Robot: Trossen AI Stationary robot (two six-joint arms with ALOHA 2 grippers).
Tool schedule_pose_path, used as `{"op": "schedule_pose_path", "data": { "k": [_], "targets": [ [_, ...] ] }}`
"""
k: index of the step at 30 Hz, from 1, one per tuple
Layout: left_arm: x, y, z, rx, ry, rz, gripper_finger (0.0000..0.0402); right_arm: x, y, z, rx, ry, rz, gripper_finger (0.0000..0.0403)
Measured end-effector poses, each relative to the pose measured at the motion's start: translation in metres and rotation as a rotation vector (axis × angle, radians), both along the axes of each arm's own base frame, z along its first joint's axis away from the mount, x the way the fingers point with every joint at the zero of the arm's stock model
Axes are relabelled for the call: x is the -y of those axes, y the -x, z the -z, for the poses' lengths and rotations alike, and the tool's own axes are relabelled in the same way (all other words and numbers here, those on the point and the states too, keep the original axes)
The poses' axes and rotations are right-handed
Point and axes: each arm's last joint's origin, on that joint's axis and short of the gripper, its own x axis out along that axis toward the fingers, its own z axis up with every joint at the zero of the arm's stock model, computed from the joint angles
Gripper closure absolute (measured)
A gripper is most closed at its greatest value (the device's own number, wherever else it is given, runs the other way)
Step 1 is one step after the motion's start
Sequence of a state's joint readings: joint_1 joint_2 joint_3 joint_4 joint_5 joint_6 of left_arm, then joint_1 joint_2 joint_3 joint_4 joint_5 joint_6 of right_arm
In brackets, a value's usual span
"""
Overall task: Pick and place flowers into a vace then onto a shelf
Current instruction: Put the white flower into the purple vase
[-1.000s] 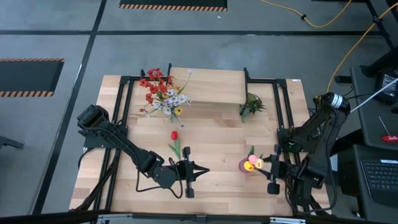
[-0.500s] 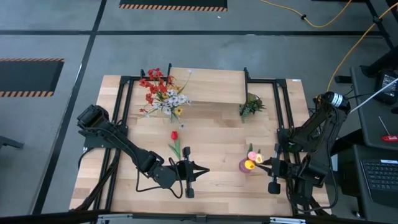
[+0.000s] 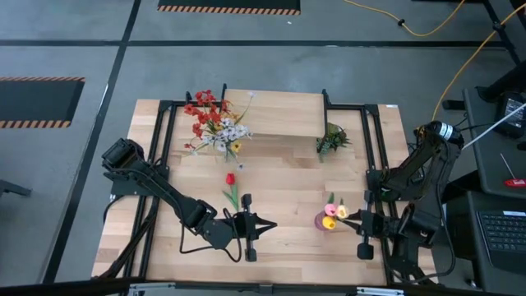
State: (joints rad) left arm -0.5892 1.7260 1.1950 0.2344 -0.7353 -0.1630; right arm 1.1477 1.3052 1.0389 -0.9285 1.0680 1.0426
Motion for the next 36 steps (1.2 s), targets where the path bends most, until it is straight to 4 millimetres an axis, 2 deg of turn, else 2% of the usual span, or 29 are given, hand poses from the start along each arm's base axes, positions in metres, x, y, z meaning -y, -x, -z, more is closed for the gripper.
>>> {"op": "schedule_pose_path", "data": {
  "k": [9,19,36],
  "targets": [
    [0.0,0.0,0.0,0.0,-0.001,0.0,0.0395,-0.002,0.007,0.001,-0.006,-0.01,-0.019,0.0403],
    [0.0,0.0,0.0,0.0,0.0,0.0,0.0398,0.005,0.011,0.023,-0.022,-0.006,0.022,0.0403],
    [0.0,0.0,0.0,-0.003,-0.002,0.0,0.0397,0.004,0.009,0.016,0.031,0.039,0.016,0.0403]
  ]
}}
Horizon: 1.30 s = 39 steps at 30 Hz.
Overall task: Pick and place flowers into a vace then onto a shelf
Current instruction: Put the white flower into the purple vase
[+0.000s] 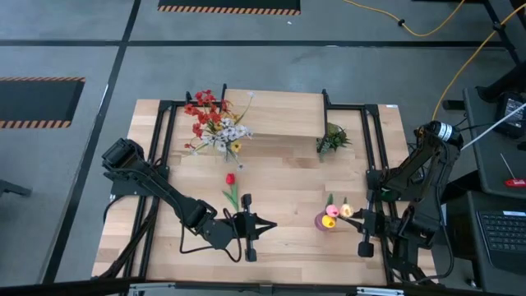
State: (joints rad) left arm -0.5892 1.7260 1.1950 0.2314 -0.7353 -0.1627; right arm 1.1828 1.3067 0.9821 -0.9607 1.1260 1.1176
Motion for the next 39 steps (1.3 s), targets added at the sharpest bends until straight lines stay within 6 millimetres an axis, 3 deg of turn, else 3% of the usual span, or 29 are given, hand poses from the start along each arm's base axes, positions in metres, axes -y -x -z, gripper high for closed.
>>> {"op": "schedule_pose_path", "data": {
  "k": [11,24,39],
  "targets": [
    [0.0,0.0,0.0,0.0,0.0,0.0,0.0398,-0.002,0.004,0.001,-0.019,-0.005,-0.023,0.0403],
    [0.0,0.0,0.0,0.0,0.0,0.0,0.0394,0.005,0.007,0.02,-0.031,0.008,0.002,0.0403],
    [0.0,0.0,0.0,0.0,0.0,0.0,0.0395,0.005,0.007,0.02,-0.038,0.003,0.001,0.0401]
  ]
}}
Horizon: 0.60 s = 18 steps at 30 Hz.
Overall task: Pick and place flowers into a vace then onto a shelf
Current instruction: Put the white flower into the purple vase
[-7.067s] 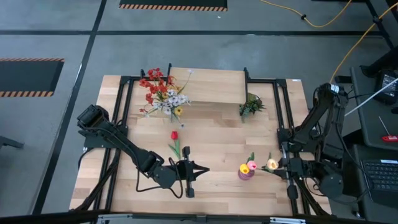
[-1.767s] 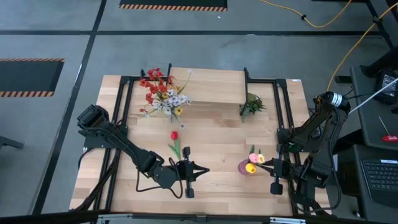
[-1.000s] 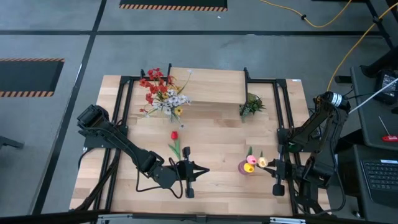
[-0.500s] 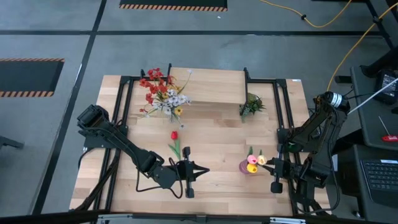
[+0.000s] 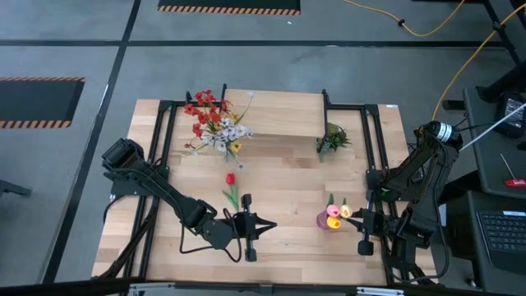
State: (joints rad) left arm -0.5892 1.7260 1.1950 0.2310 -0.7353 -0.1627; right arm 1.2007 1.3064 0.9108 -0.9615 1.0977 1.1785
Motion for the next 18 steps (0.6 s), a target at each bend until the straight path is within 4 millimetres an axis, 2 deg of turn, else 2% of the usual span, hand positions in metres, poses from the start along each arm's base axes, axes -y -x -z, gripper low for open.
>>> {"op": "schedule_pose_path", "data": {
  "k": [6,12,18],
  "targets": [
    [0.0,0.0,0.0,0.0,0.0,0.0,0.0394,0.001,0.0,0.002,0.01,-0.015,0.012,0.0401],
    [0.0,0.0,0.0,0.0,0.0,0.0,0.0395,0.009,0.001,0.019,0.009,-0.024,0.057,0.0401],
    [0.0,0.0,0.0,-0.001,-0.001,0.0,0.0396,0.009,0.0,0.02,0.01,-0.028,0.062,0.04]
  ]
}}
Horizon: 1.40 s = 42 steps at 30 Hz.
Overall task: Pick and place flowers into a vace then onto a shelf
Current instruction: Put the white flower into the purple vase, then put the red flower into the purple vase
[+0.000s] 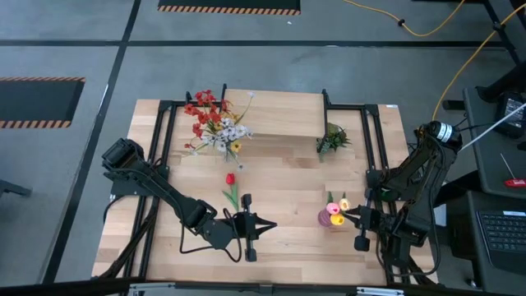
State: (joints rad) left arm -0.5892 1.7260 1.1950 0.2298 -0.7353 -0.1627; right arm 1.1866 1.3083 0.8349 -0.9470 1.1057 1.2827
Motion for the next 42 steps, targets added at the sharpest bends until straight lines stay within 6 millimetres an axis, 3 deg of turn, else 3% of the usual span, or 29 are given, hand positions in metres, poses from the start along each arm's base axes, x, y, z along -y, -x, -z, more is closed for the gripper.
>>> {"op": "schedule_pose_path", "data": {
  "k": [8,17,23,35,42],
  "targets": [
    [0.0,0.0,0.0,0.0,0.0,0.0,0.0397,0.0,0.0,0.0,-0.001,0.001,0.0,0.0389],
    [0.0,0.0,0.0,-0.002,-0.001,0.0,0.0398,0.002,-0.001,0.002,-0.01,0.01,0.009,0.0297],
    [0.0,0.0,0.0,-0.002,-0.001,0.0,0.0398,0.005,-0.001,0.008,-0.014,0.009,0.021,0.026],
    [0.0,0.0,0.0,-0.002,-0.001,0.0,0.0397,0.004,-0.001,-0.004,-0.097,0.026,0.003,0.0247],
    [0.0,0.0,0.0,-0.002,-0.001,0.0,0.0393,0.0,-0.001,-0.025,-0.172,-0.008,-0.007,0.0247]
  ]
}}
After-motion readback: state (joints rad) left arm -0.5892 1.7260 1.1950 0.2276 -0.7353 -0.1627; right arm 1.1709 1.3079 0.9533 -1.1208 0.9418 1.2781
